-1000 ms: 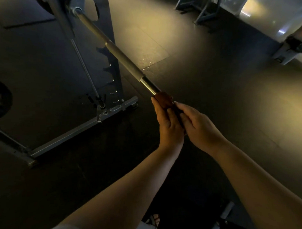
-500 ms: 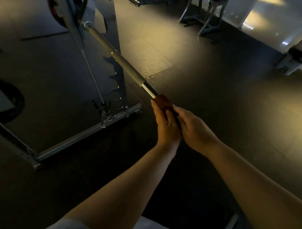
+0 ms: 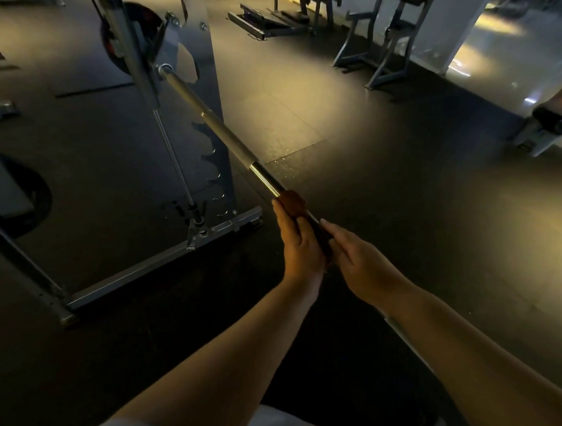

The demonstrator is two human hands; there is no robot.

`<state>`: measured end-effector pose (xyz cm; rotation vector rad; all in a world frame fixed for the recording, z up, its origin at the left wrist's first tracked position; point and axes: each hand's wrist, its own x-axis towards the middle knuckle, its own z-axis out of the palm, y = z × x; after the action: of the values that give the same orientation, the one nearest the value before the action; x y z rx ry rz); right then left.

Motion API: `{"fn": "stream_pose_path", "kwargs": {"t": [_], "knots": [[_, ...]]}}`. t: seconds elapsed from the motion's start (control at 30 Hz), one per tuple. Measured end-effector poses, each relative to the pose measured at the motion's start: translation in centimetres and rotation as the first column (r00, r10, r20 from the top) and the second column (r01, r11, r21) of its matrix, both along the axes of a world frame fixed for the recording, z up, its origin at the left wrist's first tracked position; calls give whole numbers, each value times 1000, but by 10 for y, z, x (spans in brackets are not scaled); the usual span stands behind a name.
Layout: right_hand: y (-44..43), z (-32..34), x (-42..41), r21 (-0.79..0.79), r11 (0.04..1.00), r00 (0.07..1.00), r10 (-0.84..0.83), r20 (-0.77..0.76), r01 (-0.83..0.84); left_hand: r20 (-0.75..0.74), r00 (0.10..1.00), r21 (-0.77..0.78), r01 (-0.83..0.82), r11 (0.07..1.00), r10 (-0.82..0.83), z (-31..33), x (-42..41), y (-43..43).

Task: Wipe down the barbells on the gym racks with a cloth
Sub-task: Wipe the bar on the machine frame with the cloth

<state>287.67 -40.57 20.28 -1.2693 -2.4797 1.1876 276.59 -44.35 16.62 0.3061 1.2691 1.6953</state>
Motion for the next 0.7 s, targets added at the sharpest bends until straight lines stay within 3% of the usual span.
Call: {"fn": "stream_pose_path", "kwargs": {"t": [0.47,0.7], "knots": [[-8,1,24,-30,997,997,75,10,-74,17,996,15,83,996,-83,1,20,-21],[-13,-1,34,-52,997,998,59,-13,-60,-66,995,-3,80,997,-80,0,34,-26]]}}
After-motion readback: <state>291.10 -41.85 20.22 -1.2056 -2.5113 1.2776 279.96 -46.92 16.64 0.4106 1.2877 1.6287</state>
